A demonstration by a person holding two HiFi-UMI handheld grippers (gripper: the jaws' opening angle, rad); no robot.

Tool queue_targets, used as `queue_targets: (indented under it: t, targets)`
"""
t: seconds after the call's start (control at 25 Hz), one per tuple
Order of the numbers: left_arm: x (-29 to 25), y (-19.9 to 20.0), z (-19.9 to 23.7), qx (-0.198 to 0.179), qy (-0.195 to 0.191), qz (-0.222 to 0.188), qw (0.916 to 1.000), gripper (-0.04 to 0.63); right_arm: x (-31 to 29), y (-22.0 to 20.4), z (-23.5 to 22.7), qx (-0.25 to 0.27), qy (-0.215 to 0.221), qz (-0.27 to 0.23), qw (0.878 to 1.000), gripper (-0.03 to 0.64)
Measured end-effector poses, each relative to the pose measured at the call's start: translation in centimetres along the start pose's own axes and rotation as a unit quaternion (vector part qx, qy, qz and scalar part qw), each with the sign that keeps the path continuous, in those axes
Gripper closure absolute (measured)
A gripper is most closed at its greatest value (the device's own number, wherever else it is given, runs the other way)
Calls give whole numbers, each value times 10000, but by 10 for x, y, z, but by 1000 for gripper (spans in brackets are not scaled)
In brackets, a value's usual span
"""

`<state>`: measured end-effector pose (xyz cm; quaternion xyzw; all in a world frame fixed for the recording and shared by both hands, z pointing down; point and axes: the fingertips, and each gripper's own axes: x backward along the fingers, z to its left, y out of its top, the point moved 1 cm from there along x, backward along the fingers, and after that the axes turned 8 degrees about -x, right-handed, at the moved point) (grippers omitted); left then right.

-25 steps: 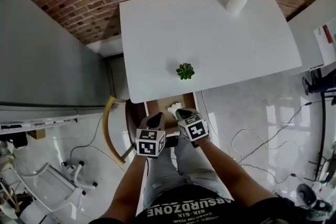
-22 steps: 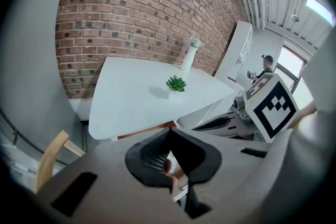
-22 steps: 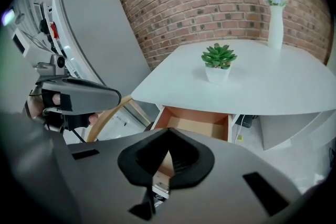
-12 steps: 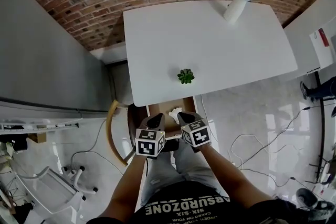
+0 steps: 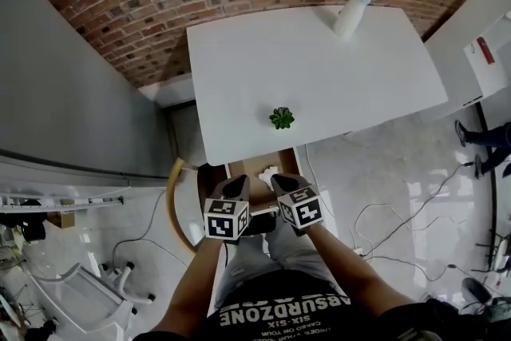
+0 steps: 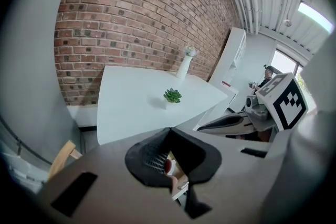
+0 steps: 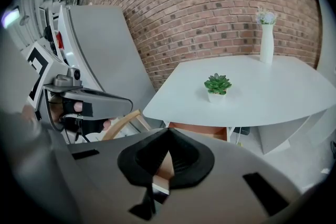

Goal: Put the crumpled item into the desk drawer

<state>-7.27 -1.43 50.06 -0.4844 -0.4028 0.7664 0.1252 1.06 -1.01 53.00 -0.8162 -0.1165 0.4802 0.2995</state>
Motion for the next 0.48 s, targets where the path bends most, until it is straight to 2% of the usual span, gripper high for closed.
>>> queue_targets:
  t: [0.48]
  targets:
    - [14, 13, 0, -113, -90, -125, 9998, 589, 16, 5, 16, -102, -47, -180, 9998, 620]
